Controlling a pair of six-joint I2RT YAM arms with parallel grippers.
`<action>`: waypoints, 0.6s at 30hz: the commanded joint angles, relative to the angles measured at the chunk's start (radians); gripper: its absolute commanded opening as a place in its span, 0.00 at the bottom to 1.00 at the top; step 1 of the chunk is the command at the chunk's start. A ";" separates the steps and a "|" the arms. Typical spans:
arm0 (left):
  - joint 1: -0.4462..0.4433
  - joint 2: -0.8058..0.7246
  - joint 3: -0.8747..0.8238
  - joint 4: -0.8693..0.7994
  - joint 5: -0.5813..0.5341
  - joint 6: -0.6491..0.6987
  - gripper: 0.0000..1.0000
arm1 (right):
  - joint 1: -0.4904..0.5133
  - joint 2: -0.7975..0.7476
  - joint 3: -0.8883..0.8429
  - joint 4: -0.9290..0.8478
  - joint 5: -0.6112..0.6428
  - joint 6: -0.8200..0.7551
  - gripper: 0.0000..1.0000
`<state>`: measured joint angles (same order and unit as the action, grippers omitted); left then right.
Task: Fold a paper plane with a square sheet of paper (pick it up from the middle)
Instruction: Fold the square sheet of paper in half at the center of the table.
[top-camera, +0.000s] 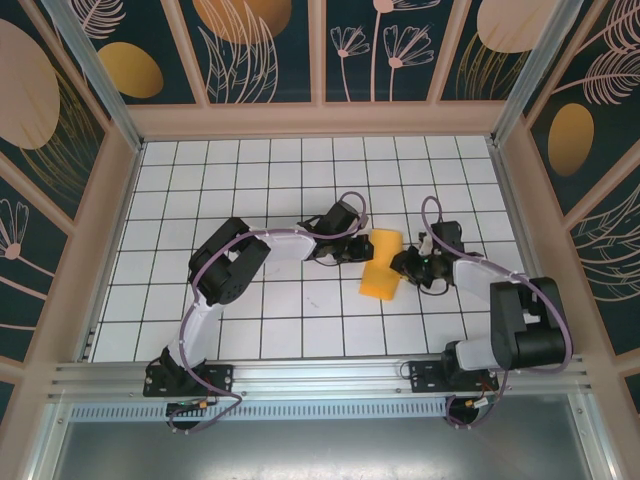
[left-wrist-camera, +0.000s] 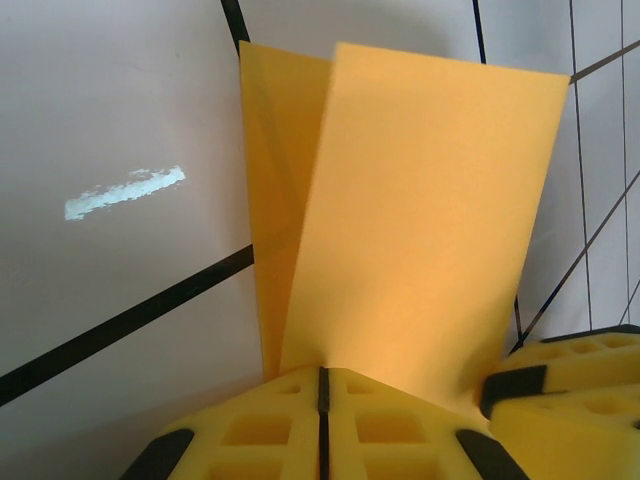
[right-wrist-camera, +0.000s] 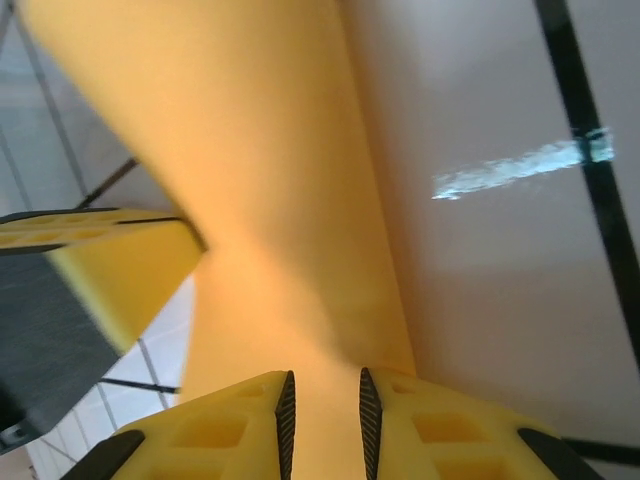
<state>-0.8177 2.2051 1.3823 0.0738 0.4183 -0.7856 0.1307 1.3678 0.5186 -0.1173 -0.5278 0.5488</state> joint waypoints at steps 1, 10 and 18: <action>0.001 0.076 -0.019 -0.106 -0.046 0.032 0.11 | -0.002 -0.087 -0.013 -0.016 -0.083 0.002 0.28; 0.000 0.076 -0.017 -0.102 -0.038 0.032 0.12 | 0.000 -0.050 -0.110 0.039 -0.167 0.014 0.29; 0.000 0.080 -0.015 -0.103 -0.038 0.034 0.12 | 0.000 -0.008 -0.088 -0.049 -0.033 -0.018 0.29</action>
<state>-0.8177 2.2059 1.3827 0.0738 0.4229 -0.7856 0.1307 1.3411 0.4213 -0.1211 -0.6144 0.5549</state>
